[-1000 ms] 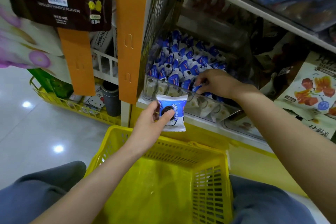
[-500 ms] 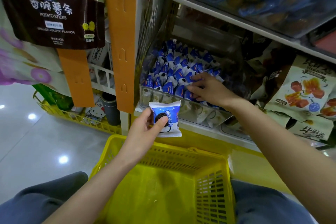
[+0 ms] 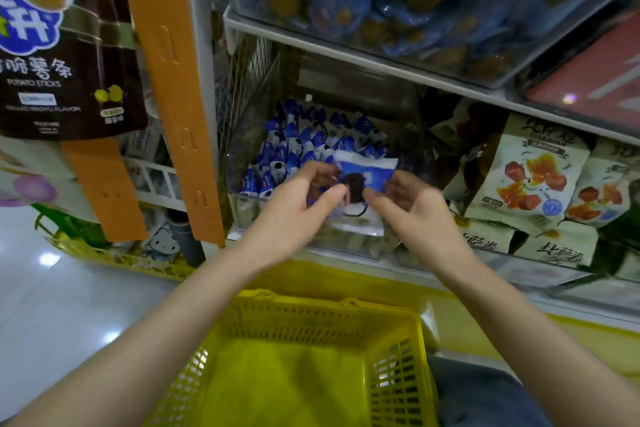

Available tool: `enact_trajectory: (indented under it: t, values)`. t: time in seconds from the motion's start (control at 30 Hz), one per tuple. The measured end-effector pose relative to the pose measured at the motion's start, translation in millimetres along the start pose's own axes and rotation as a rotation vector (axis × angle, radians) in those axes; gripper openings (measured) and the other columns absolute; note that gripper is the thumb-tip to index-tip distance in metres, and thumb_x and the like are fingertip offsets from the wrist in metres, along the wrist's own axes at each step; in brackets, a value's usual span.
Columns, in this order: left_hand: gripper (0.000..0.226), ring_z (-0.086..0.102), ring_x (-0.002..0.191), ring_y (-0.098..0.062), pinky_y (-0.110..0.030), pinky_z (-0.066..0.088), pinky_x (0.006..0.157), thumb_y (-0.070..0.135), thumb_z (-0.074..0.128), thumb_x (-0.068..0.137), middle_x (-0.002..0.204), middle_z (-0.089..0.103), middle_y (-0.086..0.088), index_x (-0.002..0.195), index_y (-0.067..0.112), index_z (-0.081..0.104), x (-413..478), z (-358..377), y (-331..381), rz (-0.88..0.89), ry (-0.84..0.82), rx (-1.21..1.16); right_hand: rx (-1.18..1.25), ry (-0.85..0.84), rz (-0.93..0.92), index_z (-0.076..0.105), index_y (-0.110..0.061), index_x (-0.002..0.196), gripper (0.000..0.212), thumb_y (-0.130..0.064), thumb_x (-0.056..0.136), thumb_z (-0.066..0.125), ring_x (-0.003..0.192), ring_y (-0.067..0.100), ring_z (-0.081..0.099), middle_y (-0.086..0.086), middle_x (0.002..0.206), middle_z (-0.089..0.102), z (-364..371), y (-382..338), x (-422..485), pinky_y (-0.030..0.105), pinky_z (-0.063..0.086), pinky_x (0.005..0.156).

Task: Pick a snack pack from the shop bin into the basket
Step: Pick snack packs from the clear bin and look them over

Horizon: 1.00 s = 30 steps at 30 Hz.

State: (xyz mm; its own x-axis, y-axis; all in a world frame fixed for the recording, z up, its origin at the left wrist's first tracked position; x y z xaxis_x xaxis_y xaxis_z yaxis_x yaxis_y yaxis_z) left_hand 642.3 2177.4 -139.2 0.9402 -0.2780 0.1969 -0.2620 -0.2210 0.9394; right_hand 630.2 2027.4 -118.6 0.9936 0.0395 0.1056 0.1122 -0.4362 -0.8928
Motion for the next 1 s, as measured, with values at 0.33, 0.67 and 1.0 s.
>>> enact_trajectory:
  t: [0.33,0.67,1.0]
  values:
    - [0.067,0.054,0.109,-0.016,-0.030,0.043,0.093,0.066,0.018,0.087,0.127,0.057,0.001,0.124,0.023,0.052,41,39,-23,0.006,-0.783,0.758,-0.253,0.185,0.001,0.053,-0.026,0.090,0.009,-0.023,0.087,0.061,0.076,0.000,0.058,-0.017,0.080,0.058,-27,14,25,0.012,0.046,0.066]
    - [0.079,0.038,0.129,-0.019,-0.036,0.031,0.108,0.071,0.006,0.079,0.142,0.043,0.003,0.134,0.027,0.043,25,1,-34,0.179,-0.814,1.115,-0.564,-0.025,0.128,0.063,-0.010,0.104,0.035,-0.036,0.082,0.067,0.069,0.004,0.055,-0.006,0.080,0.061,3,17,49,0.011,0.046,0.062]
    - [0.030,0.056,0.103,-0.017,-0.029,0.039,0.092,0.037,0.036,0.098,0.110,0.061,0.004,0.113,0.022,0.056,4,-8,-22,0.355,-0.378,1.007,-0.595,-0.269,0.174,0.062,0.003,0.092,0.034,-0.029,0.082,0.069,0.075,0.028,0.065,0.019,0.083,0.067,44,29,65,0.039,0.055,0.073]
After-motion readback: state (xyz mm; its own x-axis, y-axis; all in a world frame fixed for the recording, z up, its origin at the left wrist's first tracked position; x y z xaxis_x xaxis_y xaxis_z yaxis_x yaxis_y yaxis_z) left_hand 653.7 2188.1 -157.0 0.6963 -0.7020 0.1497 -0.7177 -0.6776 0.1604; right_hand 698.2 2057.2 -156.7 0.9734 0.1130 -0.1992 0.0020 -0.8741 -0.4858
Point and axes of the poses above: each hand's wrist, its own x-axis towards the middle knuckle, its own z-axis out of the palm, y = z × x, the point moved 6 cm from there along x, towards the middle knuckle
